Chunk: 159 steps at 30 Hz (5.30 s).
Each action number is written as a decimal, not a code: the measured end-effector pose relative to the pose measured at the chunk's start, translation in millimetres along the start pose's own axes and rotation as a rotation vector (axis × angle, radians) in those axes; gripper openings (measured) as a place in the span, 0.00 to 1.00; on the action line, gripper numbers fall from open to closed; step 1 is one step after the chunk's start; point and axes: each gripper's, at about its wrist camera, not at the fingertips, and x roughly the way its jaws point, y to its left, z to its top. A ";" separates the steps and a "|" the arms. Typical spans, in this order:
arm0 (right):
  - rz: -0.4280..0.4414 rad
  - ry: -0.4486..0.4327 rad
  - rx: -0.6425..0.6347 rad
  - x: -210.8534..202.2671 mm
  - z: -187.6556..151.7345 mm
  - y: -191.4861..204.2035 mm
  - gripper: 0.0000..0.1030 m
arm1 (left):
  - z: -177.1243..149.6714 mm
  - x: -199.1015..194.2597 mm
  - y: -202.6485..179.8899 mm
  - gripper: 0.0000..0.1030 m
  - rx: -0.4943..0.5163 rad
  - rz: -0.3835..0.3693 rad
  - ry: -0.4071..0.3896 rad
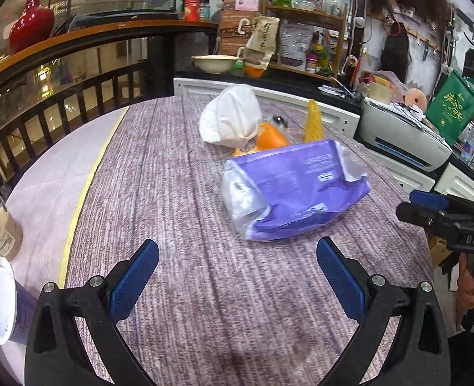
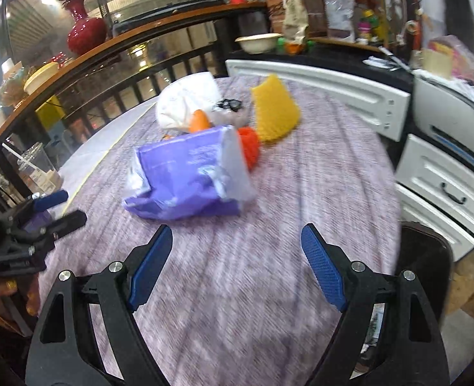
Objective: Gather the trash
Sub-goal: 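Grasp the purple tissue package with the right gripper and lift it, then grasp the orange peel with the left gripper while the right holds the purple package, then carry the purple package into the bin and open the right gripper while the left carries the peel, then carry the orange peel over the bin and open the left gripper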
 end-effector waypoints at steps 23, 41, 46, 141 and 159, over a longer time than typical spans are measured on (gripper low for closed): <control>0.111 0.032 0.148 33.7 28.2 -18.4 0.31 | -7.2 16.3 22.1 0.94 -0.037 -0.031 0.063; -0.124 -0.173 0.252 -82.0 0.1 -100.3 0.31 | 45.2 68.8 -28.4 0.94 0.187 -0.011 0.060; -0.137 -0.163 0.280 -84.0 -10.8 -111.3 0.31 | 60.0 99.0 -32.0 0.92 0.270 0.029 0.096; -0.650 0.028 0.455 -104.5 -195.2 -246.1 0.76 | 0.5 8.3 -277.3 0.07 0.233 -0.698 0.094; -0.689 -0.102 0.624 -182.3 -230.3 -266.5 0.79 | -31.0 75.9 -350.0 0.07 0.331 -0.675 0.275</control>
